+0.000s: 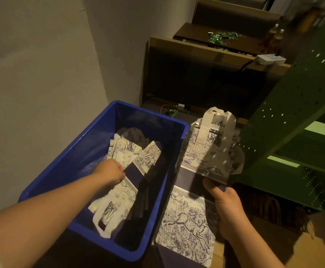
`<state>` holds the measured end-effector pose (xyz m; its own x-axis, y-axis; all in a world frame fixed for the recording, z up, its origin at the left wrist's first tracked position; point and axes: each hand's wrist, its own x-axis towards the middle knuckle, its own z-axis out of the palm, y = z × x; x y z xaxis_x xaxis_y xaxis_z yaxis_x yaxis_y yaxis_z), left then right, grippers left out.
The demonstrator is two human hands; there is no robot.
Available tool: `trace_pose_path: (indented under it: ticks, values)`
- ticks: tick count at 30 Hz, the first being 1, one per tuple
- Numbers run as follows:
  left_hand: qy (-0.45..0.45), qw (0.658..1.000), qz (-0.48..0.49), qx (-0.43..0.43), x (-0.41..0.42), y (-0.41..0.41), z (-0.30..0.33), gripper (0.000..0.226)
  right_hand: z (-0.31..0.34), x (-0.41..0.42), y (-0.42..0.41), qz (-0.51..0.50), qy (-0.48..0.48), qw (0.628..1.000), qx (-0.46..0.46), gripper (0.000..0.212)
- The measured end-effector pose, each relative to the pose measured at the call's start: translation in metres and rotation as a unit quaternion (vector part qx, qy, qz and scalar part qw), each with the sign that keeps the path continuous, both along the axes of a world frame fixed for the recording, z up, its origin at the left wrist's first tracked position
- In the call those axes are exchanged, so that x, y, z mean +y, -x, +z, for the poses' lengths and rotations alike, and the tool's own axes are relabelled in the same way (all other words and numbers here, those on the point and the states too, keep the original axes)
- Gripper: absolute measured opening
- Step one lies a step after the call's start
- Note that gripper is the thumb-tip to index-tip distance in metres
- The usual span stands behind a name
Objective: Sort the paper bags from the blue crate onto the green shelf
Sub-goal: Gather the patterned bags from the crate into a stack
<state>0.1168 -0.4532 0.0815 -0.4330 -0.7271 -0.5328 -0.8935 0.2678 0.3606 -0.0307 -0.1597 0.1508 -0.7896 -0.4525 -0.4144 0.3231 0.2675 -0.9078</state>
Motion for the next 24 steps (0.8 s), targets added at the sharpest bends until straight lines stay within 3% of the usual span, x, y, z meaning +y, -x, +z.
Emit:
trace_pose_path:
  ticks: [3, 7, 10, 12, 15, 17, 18, 20, 22, 24]
  values:
    - [-0.078, 0.988, 0.109, 0.071, 0.0, 0.01, 0.018, 0.012, -0.003, -0.002, -0.001, -0.003, -0.013, 1.0, 0.003, 0.067]
    - [-0.028, 0.969, 0.17, 0.176, -0.009, 0.012, 0.027, 0.047, -0.003, -0.004, -0.002, -0.001, -0.004, 1.0, -0.005, 0.063]
    - [0.027, 0.973, 0.141, 0.183, -0.013, 0.007, 0.027, 0.068, -0.004, -0.003, 0.0, 0.0, -0.001, 1.0, -0.011, 0.065]
    - [0.075, 0.977, 0.118, 0.161, -0.018, 0.003, 0.021, 0.069, -0.004, -0.004, -0.002, -0.006, -0.002, 1.0, -0.008, 0.079]
    - [0.084, 0.963, 0.175, 0.188, -0.023, -0.003, 0.014, 0.061, -0.008, -0.004, -0.002, -0.013, 0.001, 1.0, -0.007, 0.109]
    - [0.088, 0.963, 0.183, 0.176, -0.021, -0.005, 0.011, 0.049, -0.01, -0.005, -0.001, -0.011, -0.005, 1.0, -0.01, 0.098]
    - [0.063, 0.96, 0.2, 0.186, -0.021, -0.004, 0.007, 0.043, -0.009, -0.005, -0.002, -0.008, -0.005, 1.0, -0.011, 0.087]
    - [-0.077, 0.935, 0.284, 0.199, -0.017, -0.002, 0.003, 0.04, -0.01, -0.005, -0.001, -0.004, -0.004, 1.0, -0.01, 0.07]
    - [-0.242, 0.887, 0.35, 0.182, -0.012, -0.002, 0.001, 0.042, -0.009, -0.005, -0.001, -0.001, 0.002, 1.0, -0.015, 0.059]
    - [-0.339, 0.819, 0.42, 0.193, -0.007, -0.003, -0.004, 0.051, -0.008, -0.006, -0.002, 0.0, -0.003, 1.0, -0.013, 0.061]
